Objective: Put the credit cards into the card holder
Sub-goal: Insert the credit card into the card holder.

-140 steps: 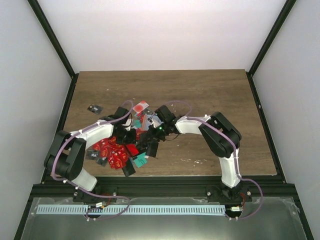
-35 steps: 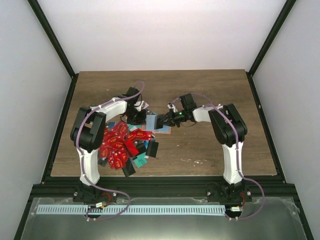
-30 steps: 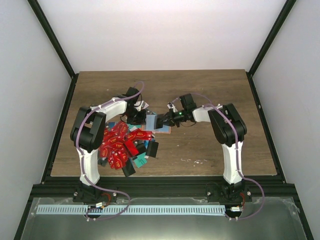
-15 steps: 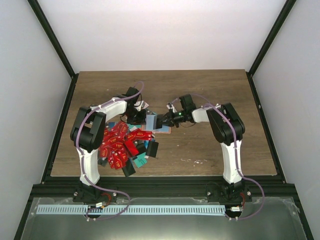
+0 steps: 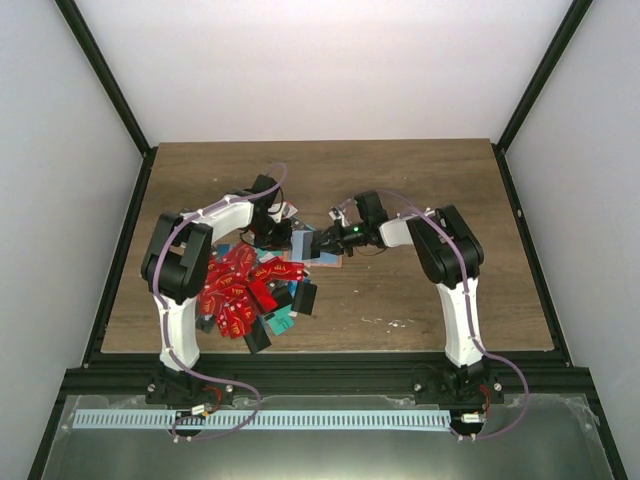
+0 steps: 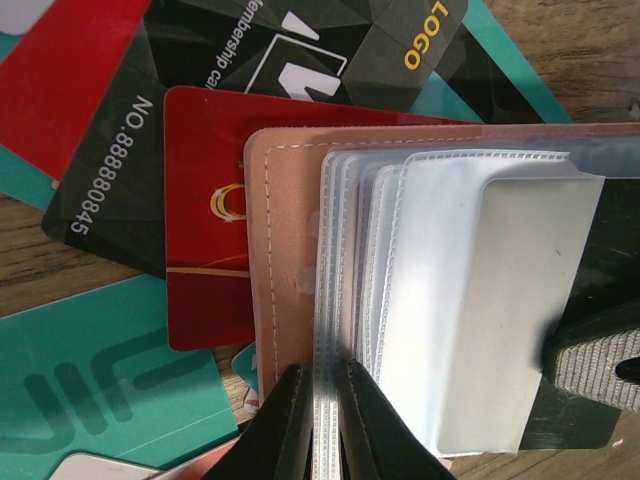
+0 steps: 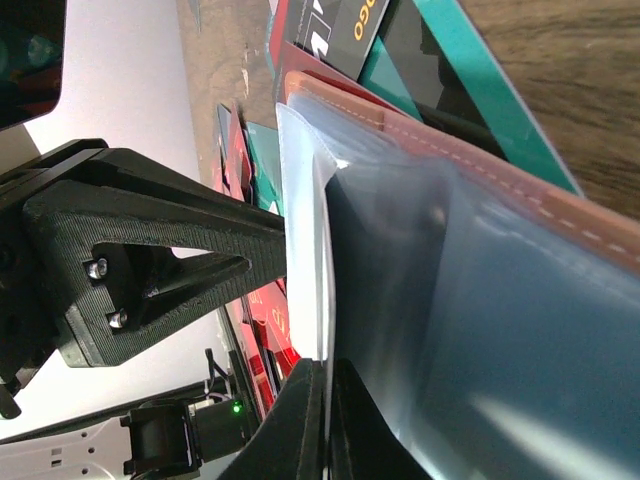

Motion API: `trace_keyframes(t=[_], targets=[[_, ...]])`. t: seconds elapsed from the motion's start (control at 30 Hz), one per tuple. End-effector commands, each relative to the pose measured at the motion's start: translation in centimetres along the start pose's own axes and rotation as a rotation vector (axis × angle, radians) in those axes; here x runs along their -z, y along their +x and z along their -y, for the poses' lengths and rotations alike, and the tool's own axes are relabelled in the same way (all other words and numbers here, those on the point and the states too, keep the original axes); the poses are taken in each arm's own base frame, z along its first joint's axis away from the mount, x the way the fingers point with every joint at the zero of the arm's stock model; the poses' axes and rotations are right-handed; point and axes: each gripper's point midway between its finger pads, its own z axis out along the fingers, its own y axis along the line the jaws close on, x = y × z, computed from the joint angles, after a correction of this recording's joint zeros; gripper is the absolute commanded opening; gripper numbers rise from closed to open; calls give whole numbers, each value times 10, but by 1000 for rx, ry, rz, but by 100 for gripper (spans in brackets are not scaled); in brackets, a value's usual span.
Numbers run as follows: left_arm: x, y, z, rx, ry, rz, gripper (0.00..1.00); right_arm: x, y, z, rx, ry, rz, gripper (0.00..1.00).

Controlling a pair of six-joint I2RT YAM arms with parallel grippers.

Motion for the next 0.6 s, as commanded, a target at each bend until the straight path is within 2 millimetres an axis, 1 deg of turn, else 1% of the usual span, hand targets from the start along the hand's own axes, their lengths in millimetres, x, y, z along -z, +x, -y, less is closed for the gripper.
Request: trace_keyframes(t=[0.0, 0.23, 0.37, 0.57], targets=[[-6, 4, 3, 8, 26, -26, 11, -15, 2, -2, 3, -8, -26, 1], [-4, 4, 7, 8, 42, -31, 11, -24, 5, 4, -14, -1, -45, 1], [0, 2, 8, 3, 41, -29, 11, -28, 6, 2, -16, 1, -52, 4], [16, -10, 16, -11, 31, 11, 12, -29, 7, 2, -20, 9, -59, 6]])
